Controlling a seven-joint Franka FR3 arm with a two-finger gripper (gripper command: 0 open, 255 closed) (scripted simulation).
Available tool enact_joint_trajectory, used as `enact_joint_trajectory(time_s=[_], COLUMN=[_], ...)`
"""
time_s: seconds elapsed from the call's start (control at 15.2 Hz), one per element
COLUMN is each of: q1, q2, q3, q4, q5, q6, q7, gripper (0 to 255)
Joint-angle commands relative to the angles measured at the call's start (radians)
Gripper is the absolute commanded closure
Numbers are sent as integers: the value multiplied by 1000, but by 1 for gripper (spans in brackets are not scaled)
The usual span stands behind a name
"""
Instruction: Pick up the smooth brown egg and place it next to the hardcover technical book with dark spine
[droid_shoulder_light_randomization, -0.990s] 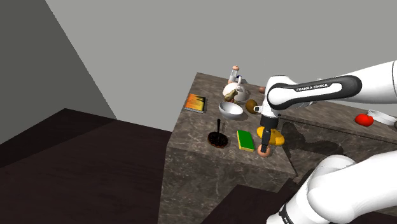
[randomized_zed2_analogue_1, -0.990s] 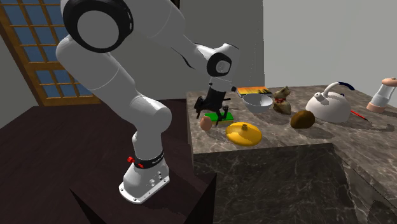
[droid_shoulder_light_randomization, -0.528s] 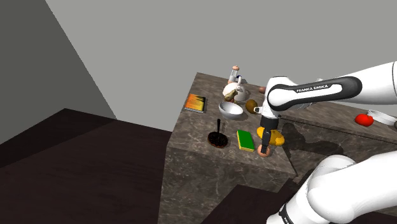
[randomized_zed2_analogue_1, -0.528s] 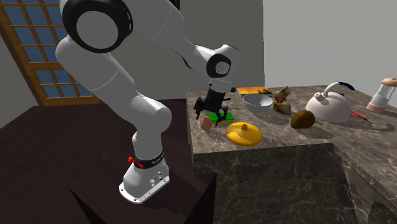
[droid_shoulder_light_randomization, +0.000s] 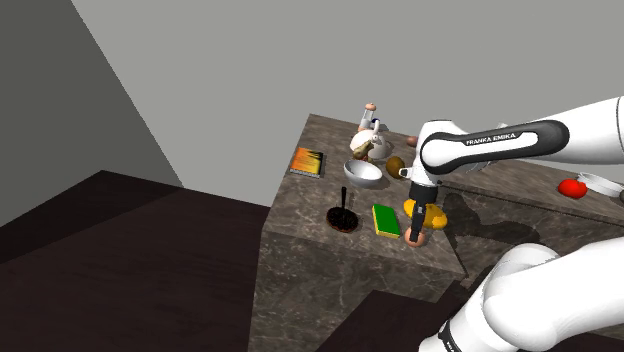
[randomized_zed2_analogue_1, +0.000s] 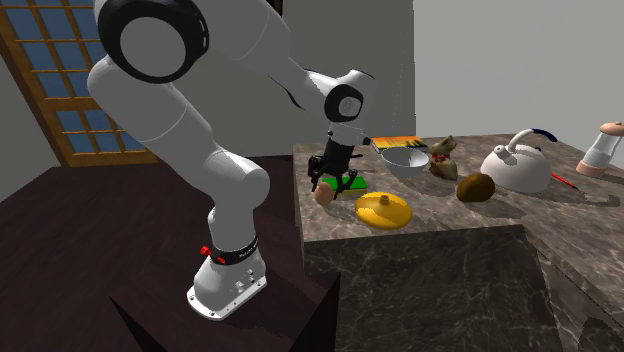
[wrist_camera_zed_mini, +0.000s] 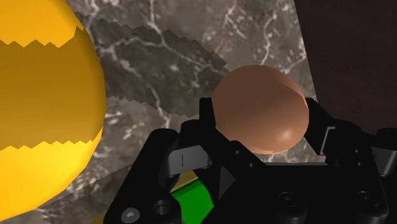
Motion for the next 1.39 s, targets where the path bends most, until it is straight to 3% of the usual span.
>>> enact_joint_trajectory(time_s=[0.0,1.32], q1=[0,0], q2=[0,-116], q3=[0,69], q4=[-1,182], q5=[0,34], q6=[0,-298], q7=[0,18], gripper=[255,255])
